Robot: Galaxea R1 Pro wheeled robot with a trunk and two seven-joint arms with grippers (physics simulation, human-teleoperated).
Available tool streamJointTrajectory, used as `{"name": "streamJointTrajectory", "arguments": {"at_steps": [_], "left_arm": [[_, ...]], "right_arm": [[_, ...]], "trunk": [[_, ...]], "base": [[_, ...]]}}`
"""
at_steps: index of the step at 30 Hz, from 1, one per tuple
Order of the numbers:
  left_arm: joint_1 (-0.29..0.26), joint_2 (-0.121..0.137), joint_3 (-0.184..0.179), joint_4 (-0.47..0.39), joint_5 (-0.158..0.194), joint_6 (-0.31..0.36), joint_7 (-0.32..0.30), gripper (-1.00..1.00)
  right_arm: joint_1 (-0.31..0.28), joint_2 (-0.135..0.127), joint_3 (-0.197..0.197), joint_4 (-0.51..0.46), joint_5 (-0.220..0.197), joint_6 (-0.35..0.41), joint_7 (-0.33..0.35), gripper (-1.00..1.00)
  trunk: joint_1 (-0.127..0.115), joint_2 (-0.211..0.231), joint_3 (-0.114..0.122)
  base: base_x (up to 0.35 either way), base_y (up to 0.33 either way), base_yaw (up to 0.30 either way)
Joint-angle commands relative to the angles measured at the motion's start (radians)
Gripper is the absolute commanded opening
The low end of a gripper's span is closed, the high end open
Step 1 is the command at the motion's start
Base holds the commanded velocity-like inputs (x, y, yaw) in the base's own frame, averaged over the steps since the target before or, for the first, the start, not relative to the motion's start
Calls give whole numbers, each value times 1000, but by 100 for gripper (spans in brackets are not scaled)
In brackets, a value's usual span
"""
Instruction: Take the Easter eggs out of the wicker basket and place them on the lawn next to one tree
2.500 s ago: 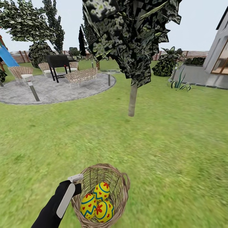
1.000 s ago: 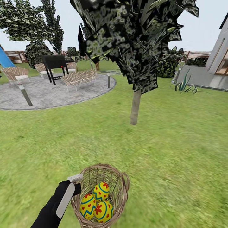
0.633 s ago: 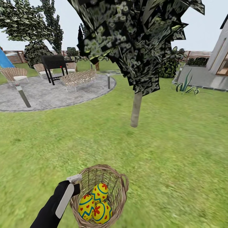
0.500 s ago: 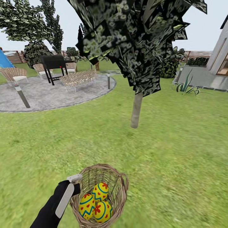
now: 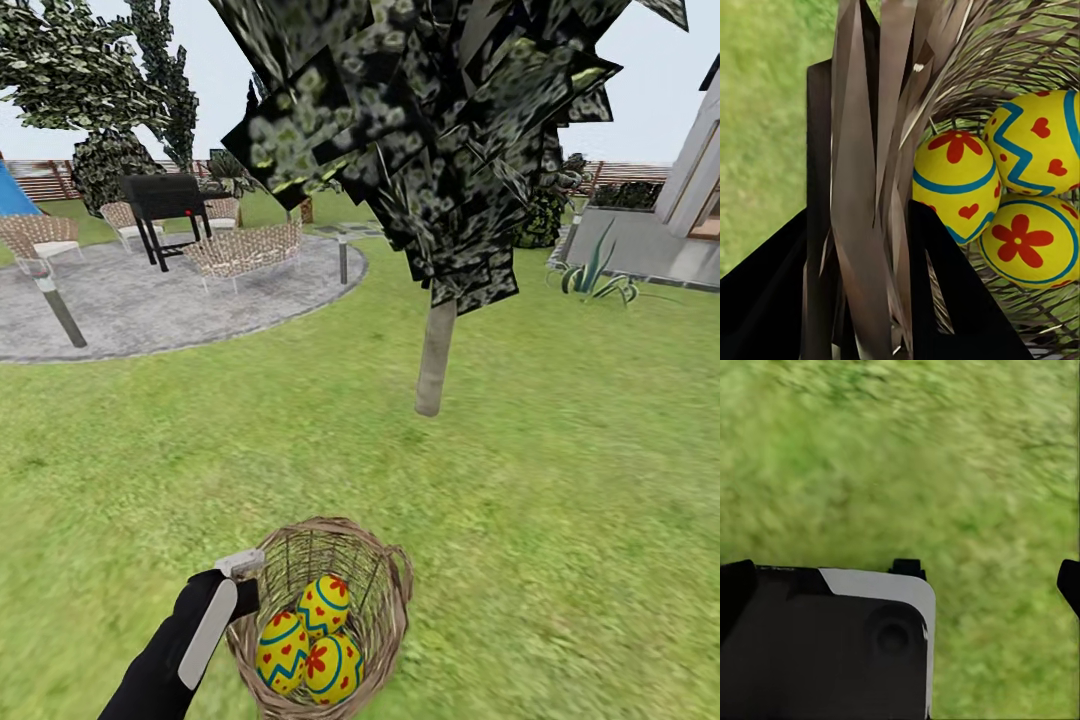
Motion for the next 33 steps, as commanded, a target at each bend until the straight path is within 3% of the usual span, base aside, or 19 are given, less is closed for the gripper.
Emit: {"name": "streamJointTrajectory", "arguments": {"at_steps": [1, 12, 14, 16, 17, 18, 21, 22, 23, 24, 33], "left_arm": [[0, 0, 0, 0, 10, -5, 0, -100], [0, -2, 0, 0, 10, -5, -1, -100], [0, -2, -1, 0, 10, -5, -1, -100], [0, -3, -2, -1, 9, -5, -1, -100], [0, -3, -2, -1, 9, -5, -1, -100], [0, -3, -2, -1, 9, -5, -1, -100], [0, -3, -2, -2, 9, -5, -1, -100], [0, -3, -2, -2, 9, -6, -1, -100], [0, -3, -2, -1, 9, -7, -1, -100], [0, -3, -2, -2, 9, -7, -1, -100], [0, -5, -2, 0, 9, -7, -1, -100]], "right_arm": [[-1, 0, -1, -7, -1, 0, 0, 100], [-3, -5, -4, -11, -3, 4, -9, 100], [-27, -5, -11, -11, -7, 17, -35, 100], [-119, -9, -86, -9, -9, 139, -142, 100], [-169, -12, -120, -9, -6, 235, -166, 100], [-213, -20, -132, -9, -5, 280, -174, 100], [-311, -37, -139, -14, -6, 296, -180, 100], [-339, -37, -179, -17, -6, 286, -182, 100], [-346, -33, -267, -17, -4, 250, -182, 100], [-348, -33, -289, -17, -4, 238, -183, 100], [-349, -31, -295, -17, 3, 231, -179, 100]], "trunk": [[0, 0, 0], [0, 0, 0], [0, 0, 0], [0, 0, 0], [0, 0, 0], [0, 0, 0], [0, 0, 0], [0, 0, 0], [0, 0, 0], [0, 0, 0], [0, 0, 0]], "base": [[331, 0, 0], [331, 0, 0], [331, 0, 0], [331, 0, 0], [331, 0, 0], [331, 0, 0], [331, 0, 0], [331, 0, 0], [331, 0, 0], [331, 0, 0], [332, 0, 0]]}}
